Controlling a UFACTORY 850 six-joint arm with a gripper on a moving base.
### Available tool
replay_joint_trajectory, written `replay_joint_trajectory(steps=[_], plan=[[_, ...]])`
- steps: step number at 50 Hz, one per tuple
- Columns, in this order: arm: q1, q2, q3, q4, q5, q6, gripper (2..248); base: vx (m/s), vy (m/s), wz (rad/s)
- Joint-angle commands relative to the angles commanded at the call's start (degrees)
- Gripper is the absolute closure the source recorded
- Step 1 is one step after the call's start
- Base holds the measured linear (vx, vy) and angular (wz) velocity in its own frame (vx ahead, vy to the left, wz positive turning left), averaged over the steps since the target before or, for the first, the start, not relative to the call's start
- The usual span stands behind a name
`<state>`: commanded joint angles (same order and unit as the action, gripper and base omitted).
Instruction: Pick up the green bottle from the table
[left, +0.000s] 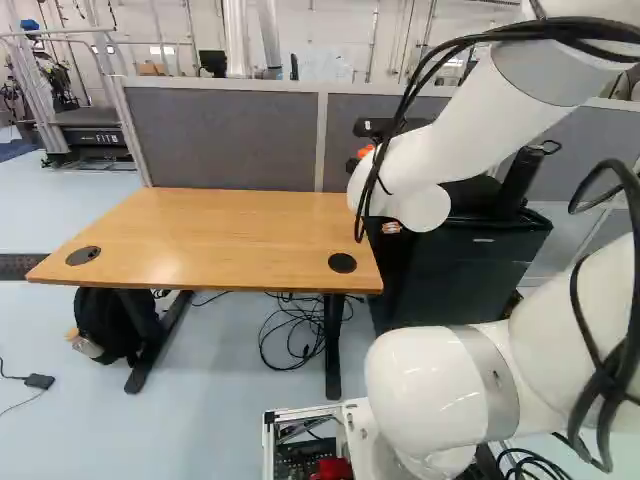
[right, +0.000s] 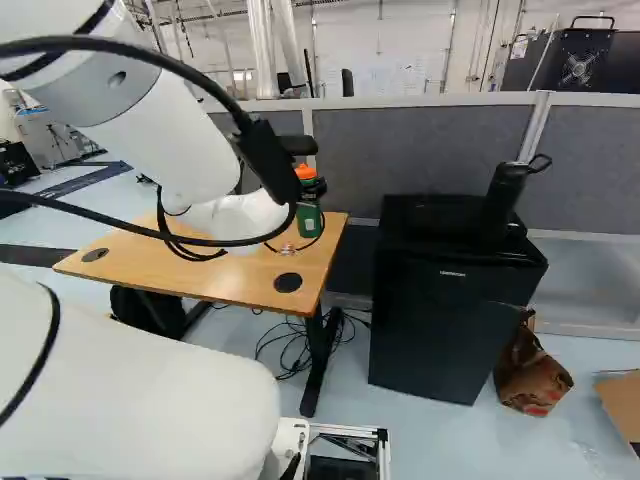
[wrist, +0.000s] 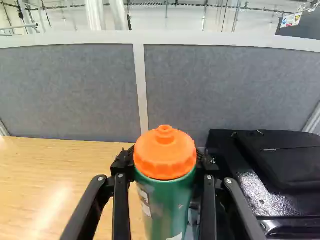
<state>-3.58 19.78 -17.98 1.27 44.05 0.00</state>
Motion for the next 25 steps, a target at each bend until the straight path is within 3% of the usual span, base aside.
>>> replay_joint_trajectory(steps=[25], plan=[[0.6,-0.6,2.1,-0.2,1.0,0.0,219,0.000,0.000,0.000]])
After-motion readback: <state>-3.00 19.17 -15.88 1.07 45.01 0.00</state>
